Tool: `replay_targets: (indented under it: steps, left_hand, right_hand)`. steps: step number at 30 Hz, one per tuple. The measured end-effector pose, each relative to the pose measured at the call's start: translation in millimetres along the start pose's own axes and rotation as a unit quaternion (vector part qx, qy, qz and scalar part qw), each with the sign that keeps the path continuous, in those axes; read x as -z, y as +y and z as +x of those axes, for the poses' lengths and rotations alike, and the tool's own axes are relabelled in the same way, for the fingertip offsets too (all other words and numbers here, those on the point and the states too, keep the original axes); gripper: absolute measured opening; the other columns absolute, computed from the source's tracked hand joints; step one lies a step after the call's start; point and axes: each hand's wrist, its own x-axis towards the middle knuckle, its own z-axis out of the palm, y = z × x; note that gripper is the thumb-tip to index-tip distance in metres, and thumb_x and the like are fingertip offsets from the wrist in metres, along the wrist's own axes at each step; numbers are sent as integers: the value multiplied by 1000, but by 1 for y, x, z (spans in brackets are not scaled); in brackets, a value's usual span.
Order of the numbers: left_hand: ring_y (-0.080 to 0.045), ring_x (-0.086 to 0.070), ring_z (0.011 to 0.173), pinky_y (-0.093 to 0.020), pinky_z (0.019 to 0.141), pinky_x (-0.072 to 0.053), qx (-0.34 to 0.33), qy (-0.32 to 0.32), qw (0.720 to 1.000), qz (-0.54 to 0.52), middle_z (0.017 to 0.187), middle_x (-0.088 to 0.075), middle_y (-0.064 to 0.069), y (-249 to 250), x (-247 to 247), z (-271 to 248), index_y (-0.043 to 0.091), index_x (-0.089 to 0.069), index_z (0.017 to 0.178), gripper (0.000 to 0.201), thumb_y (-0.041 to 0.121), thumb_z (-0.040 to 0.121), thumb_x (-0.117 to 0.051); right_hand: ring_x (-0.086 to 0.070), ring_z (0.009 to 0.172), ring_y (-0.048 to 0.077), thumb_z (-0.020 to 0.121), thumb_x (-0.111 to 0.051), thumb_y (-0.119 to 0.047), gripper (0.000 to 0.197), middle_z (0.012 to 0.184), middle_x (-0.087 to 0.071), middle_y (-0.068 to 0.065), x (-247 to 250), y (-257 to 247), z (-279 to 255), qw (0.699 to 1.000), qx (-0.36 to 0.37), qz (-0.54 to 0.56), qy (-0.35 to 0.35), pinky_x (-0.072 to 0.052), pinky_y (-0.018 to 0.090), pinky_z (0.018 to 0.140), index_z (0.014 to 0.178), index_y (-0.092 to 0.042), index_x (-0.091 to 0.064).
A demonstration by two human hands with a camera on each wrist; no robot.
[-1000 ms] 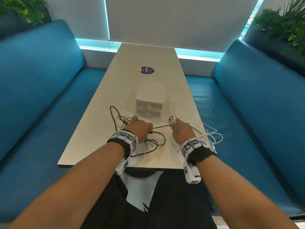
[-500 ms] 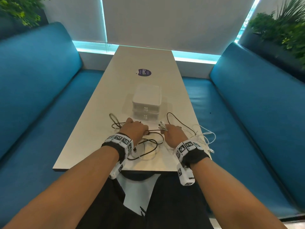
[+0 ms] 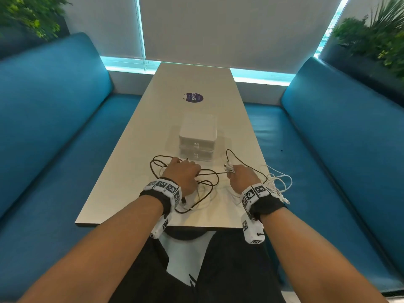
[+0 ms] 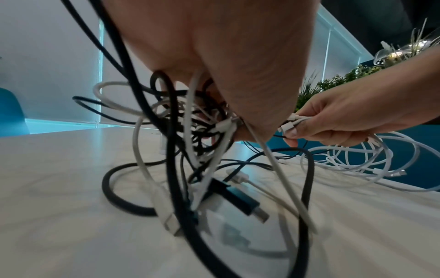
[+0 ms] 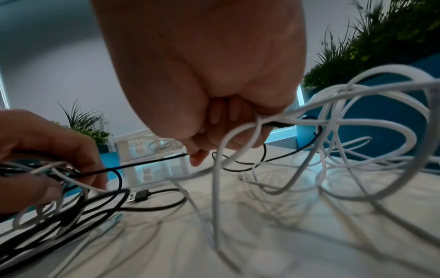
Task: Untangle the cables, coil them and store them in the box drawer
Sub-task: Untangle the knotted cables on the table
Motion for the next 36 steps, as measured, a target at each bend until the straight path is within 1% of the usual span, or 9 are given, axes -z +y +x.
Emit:
replay_targets:
  steps: [4,8,13,17,20,23,27,32,36]
  left_hand:
    - [-19,-59,89,-39,100,-32,-17,22,999,25,89,-64,6,3,-2,3,26,-56,93,16,28,100,-42]
    - [-20,-62,87,-37,95,-28,-8,22,1000,8,78,-61,7,3,-1,9,26,-60,92,20,29,104,-43]
    - [-24,-63,87,-39,93,-30,-23,42,999,14,82,-68,1,2,-5,7,24,-58,95,23,32,106,-39]
    - [-23,-64,95,-39,102,-28,-36,47,997,42,92,-73,2,1,-8,6,23,-59,106,19,21,103,-41]
    - [-24,-63,97,-38,102,-29,-44,53,996,53,94,-73,-1,3,-10,5,22,-61,108,21,22,104,-40]
    - [-23,-62,97,-39,99,-31,-47,54,997,31,94,-71,1,0,-8,5,23,-61,102,23,35,103,-42]
    - [-19,-60,100,-40,98,-33,-37,70,997,-9,99,-69,6,-12,-3,2,27,-62,103,24,48,95,-52]
    - [-18,-54,109,-37,100,-31,-39,64,994,-77,117,-58,5,-17,-2,-2,23,-63,104,19,39,97,-56]
    - [-24,-37,124,-38,103,-31,-40,77,996,-35,133,-43,0,-12,-1,-7,22,-66,113,23,24,91,-59]
  right_hand:
    - [-65,92,31,96,-45,-27,24,104,-67,10,4,-4,0,1000,-4,-5,23,-54,38,81,108,-17,-64]
    - [-63,93,36,100,-40,-31,28,106,-66,16,-7,-20,-6,996,81,5,35,-49,37,75,115,-14,-56]
    - [-63,91,39,100,-43,-29,41,103,-64,18,-14,-31,-15,992,118,21,47,-47,38,70,140,-17,-37]
    - [-63,86,37,101,-42,-30,25,96,-65,18,-21,-34,-17,986,165,28,15,-47,35,66,118,-15,-51]
    - [-63,93,37,101,-44,-34,27,102,-66,17,-19,-34,-16,989,139,43,12,-47,35,70,114,-12,-55]
    - [-60,102,37,101,-45,-37,32,112,-63,17,-16,-31,-14,995,92,22,9,-49,40,81,117,-11,-55]
    - [-61,104,35,100,-46,-37,34,116,-62,17,-15,-25,-11,997,66,28,-8,-48,37,82,120,-11,-57]
    - [-61,104,35,100,-45,-35,34,116,-62,17,-12,-23,-12,998,58,24,-2,-46,36,81,121,-10,-56]
    - [-60,105,36,101,-44,-33,32,116,-63,18,-10,-27,-14,997,71,37,4,-43,34,79,119,-9,-55]
